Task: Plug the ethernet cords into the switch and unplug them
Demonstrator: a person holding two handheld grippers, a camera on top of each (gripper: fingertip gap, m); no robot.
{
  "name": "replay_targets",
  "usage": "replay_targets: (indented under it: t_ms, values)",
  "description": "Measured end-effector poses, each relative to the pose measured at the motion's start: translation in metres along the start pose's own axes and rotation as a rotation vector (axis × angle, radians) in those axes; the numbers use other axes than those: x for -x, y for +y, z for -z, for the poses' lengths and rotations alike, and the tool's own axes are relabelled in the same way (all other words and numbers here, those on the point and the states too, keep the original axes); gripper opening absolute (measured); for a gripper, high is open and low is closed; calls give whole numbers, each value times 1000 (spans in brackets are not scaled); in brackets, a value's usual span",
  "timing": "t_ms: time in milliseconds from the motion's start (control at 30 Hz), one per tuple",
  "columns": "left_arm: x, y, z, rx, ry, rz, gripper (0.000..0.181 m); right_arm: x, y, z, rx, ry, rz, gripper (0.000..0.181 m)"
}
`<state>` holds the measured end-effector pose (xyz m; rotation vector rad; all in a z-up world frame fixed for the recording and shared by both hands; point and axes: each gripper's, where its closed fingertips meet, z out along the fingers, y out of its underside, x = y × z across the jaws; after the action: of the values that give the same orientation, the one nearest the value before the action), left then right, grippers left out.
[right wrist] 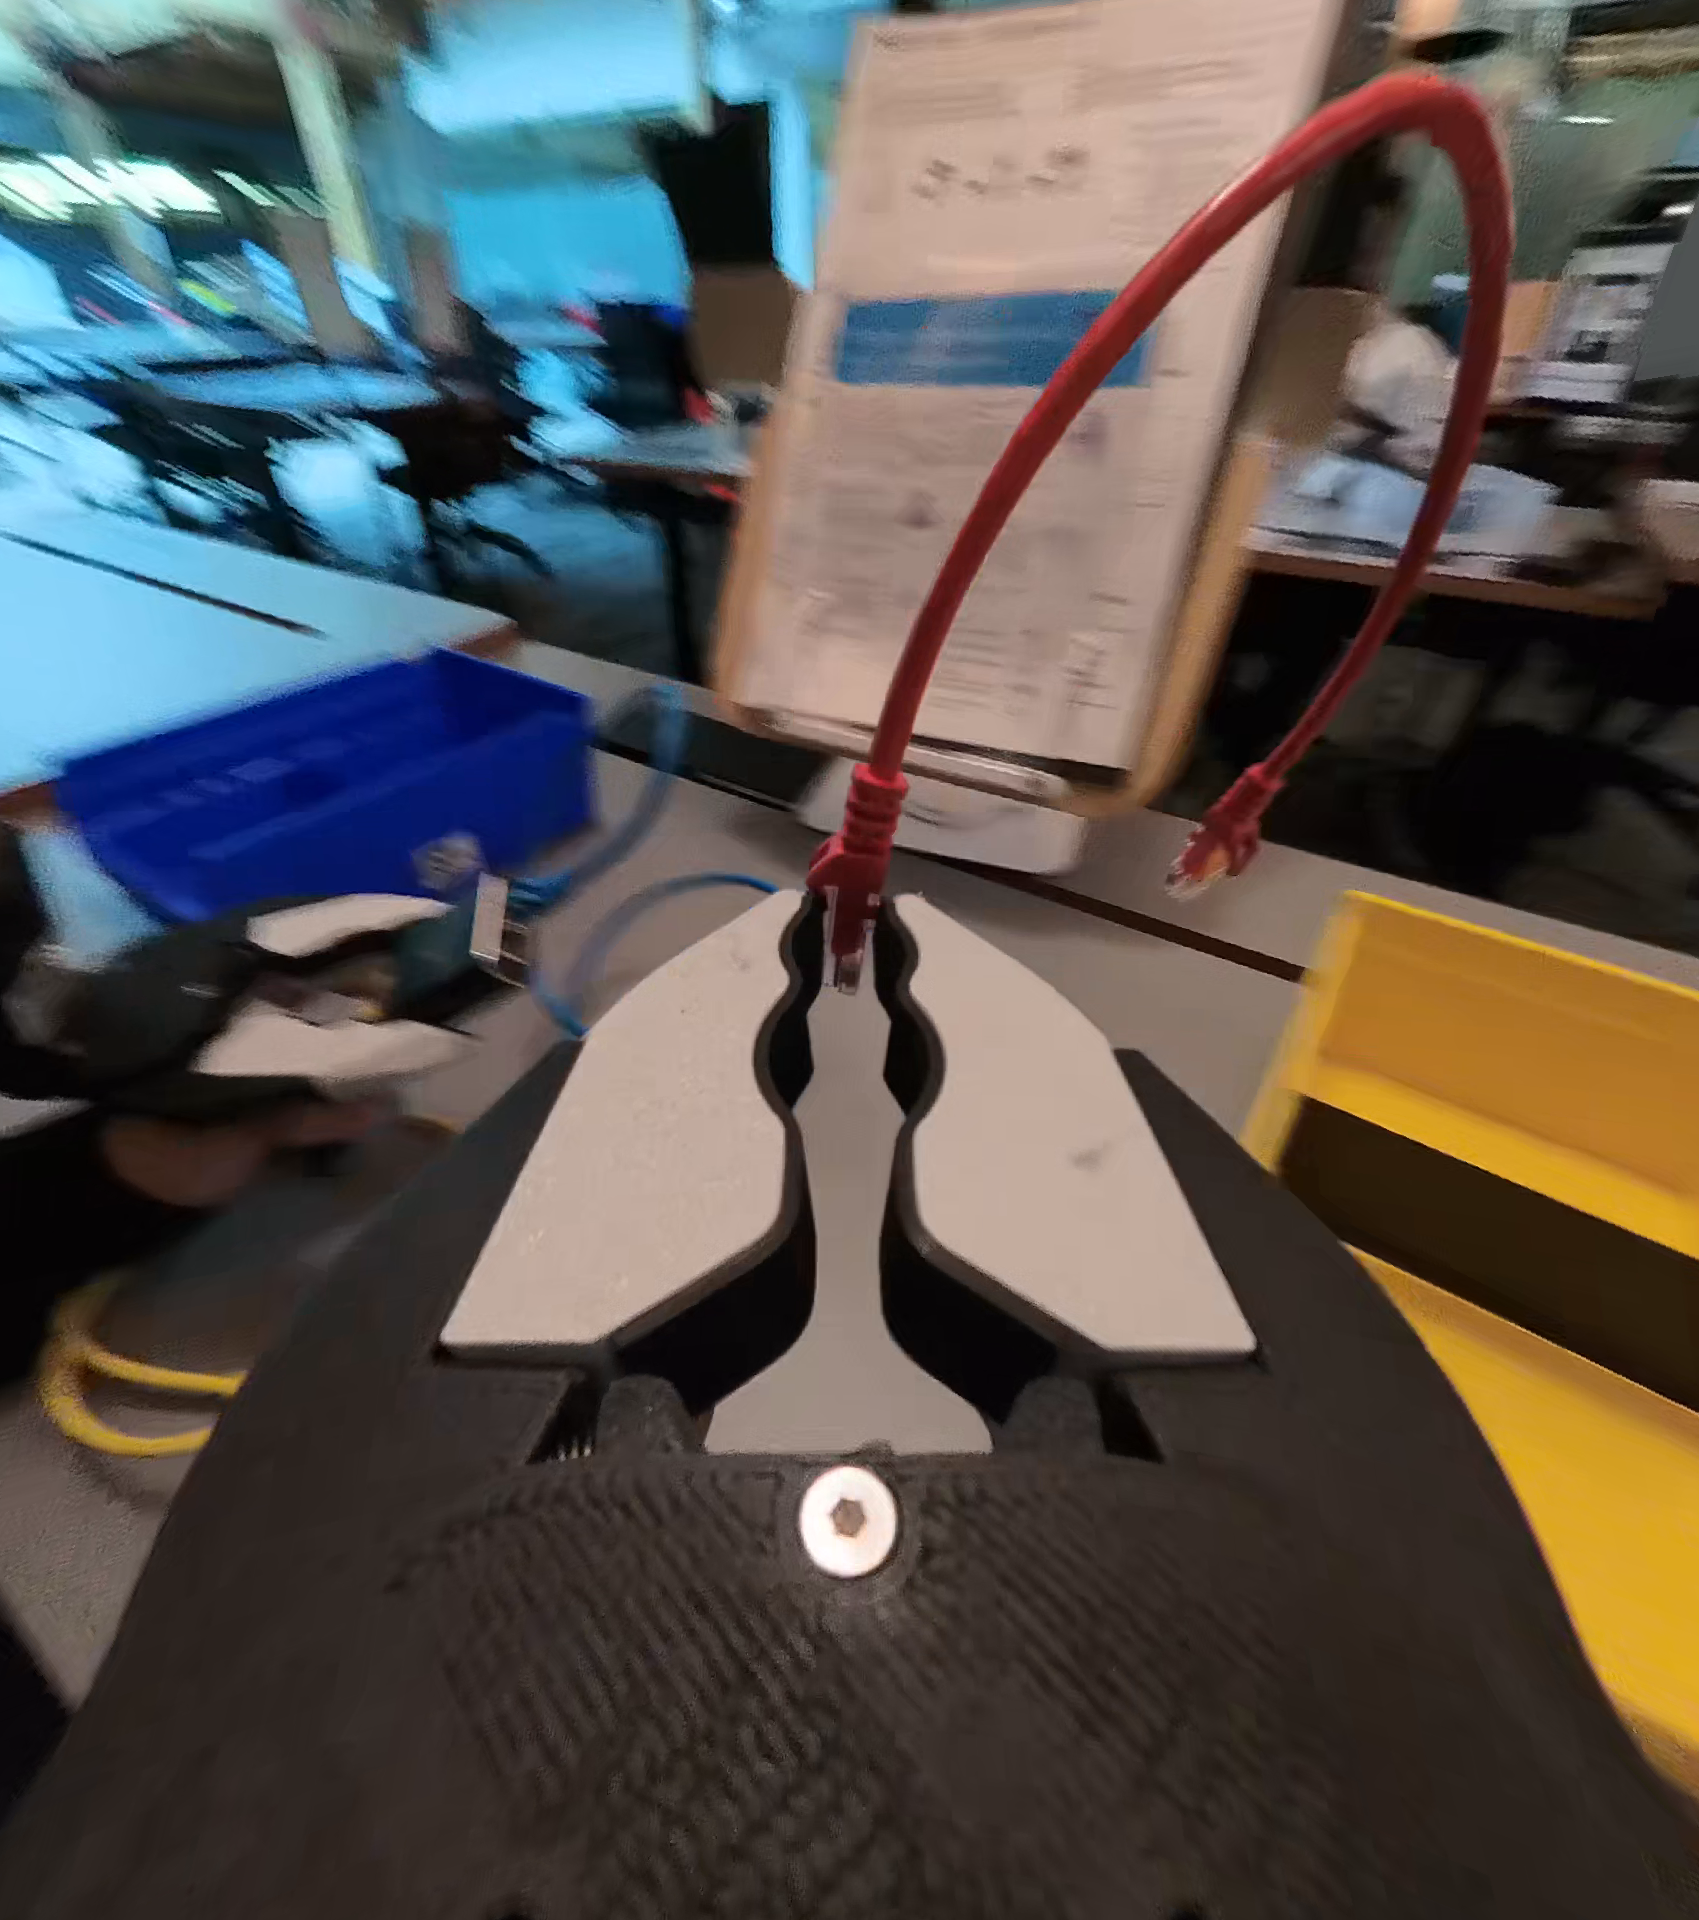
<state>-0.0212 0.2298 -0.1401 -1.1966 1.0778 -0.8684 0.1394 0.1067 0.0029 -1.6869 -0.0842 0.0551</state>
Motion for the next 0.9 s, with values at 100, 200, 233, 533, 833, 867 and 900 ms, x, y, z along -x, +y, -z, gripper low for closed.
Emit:
replay_targets:
  t_ms: [100,200,233,533,833,867,900]
  values:
    - [0,0,0,-1,5,3,62,-64,17,32,239,306,168,9]
    - [-1,1,-1,5,13,1,62,-112,44,49,438,478,237,9]
    - [-2,1,-1,8,17,-1,62,-122,53,48,475,495,243,9]
    - [-8,4,-3,29,48,-13,62,-175,169,5,921,397,208,9]
    - [-9,6,-4,38,55,-12,62,-169,201,-19,1033,283,251,30]
    - [-9,6,-4,39,55,-13,62,-170,198,-21,1021,291,264,33]
    - [-9,6,-4,39,55,-15,62,-167,195,-22,1011,282,270,37]
